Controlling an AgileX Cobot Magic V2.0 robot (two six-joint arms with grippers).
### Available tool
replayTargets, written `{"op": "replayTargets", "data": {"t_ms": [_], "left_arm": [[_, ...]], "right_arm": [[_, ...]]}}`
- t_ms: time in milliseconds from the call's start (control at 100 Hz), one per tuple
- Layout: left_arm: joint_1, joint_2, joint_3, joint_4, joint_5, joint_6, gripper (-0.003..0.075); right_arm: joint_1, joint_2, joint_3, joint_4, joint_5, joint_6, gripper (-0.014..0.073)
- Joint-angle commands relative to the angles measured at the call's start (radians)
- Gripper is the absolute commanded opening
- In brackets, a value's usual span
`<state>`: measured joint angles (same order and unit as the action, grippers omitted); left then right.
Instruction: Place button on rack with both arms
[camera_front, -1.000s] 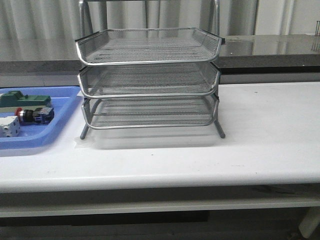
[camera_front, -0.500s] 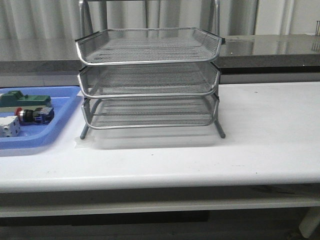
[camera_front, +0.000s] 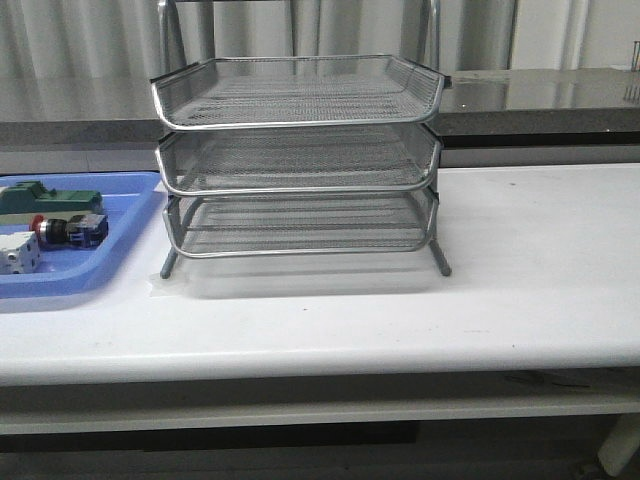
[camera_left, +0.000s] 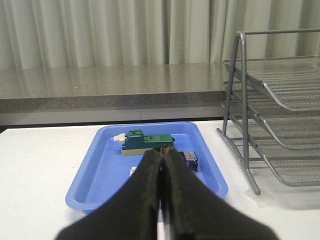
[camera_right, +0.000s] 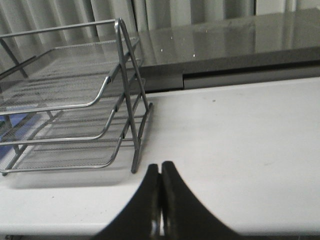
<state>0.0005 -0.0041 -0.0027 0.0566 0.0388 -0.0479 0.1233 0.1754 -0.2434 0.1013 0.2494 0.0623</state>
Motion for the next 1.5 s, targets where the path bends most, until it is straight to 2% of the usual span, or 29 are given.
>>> {"op": "replayTargets", "data": {"t_ms": [0, 250, 420, 600, 720, 890, 960, 1220, 1490], "left_arm": [[0.001, -0.032, 0.055, -0.002, -0.083, -0.009, -0.0021], [0.001, -0.032, 0.055, -0.002, -0.083, -0.009, -0.0021], [0.001, -0.032, 0.055, -0.002, -0.083, -0.009, -0.0021], [0.001, -0.032, 0.055, -0.002, -0.083, -0.009, -0.0021], [0.001, -0.032, 0.055, -0.002, -0.083, -0.009, -0.0021], [0.001, -0.032, 0.055, -0.002, -0.083, -0.009, -0.0021], [0.001, -0.032, 0.055, -0.002, -0.083, -0.009, -0.0021], [0.001, -0.032, 0.055, -0.002, -0.083, -0.009, -0.0021], [0.001, -0.032, 0.055, -0.002, -0.083, -0.009, -0.0021]], "right_arm": [[-0.007, 0.119, -0.114, 0.008, 0.022, -0.001, -0.0057], [-0.007, 0.431, -0.325, 0.031, 0.168, -0.001, -0.0057], [-0.007, 0.605, -0.393, 0.083, 0.164, -0.001, -0.0057], [-0.006, 0.759, -0.407, 0.222, 0.116, -0.002, -0.0052], [0.006, 0.837, -0.407, 0.293, 0.106, -0.002, 0.0043], [0.051, 0.911, -0.407, 0.401, 0.044, -0.002, 0.0323], [0.07, 0.935, -0.407, 0.452, 0.006, -0.002, 0.0393], [0.11, 1.051, -0.412, 0.624, -0.128, -0.002, 0.0402], [0.148, 1.179, -0.502, 0.648, -0.133, -0.002, 0.0402]]}}
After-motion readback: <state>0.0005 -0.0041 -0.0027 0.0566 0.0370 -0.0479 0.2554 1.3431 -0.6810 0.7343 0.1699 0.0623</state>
